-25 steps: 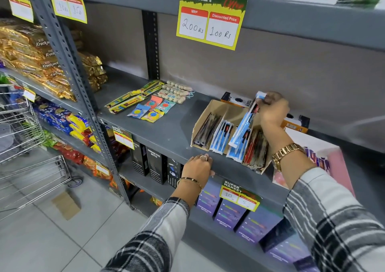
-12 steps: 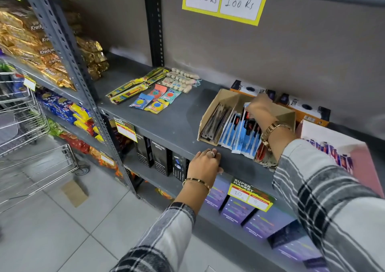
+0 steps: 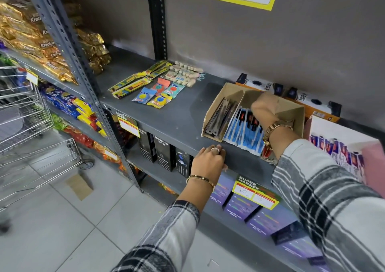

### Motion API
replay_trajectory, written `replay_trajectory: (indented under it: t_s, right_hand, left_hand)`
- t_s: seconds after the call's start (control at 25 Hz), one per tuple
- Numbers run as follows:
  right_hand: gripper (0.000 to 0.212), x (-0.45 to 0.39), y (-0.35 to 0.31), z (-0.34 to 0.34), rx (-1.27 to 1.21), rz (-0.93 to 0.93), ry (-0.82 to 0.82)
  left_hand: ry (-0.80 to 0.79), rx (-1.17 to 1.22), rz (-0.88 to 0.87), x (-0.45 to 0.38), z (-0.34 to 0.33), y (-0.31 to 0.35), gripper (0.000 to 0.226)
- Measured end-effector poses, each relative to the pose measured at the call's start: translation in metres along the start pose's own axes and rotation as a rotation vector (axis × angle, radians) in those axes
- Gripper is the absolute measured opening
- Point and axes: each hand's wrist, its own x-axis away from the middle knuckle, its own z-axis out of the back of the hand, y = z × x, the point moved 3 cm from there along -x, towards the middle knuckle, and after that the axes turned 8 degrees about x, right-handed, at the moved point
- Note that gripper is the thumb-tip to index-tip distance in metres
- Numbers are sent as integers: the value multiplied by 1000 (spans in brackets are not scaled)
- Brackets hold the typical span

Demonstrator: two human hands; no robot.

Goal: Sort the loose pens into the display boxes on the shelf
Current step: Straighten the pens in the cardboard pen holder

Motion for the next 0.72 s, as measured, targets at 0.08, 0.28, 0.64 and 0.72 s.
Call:
replay_trajectory:
  t_s: [0.08,0.28,0.64,0.72]
  right_hand:
    - [32,-2,-3,3,139,7,93]
    - [28,28,-11,-10,169,280,-192]
    - [32,70,-2,-40,227,242,-406]
    - [33,68,-5,-44,232,244,-401]
  left_hand:
    - [6,3,-6,1,1,0,47]
    - [-12,-5,-10,1,4,2,47]
    - [-34,9,22,0,5,6,51]
    - [-30,10,24,-1,4,5,50]
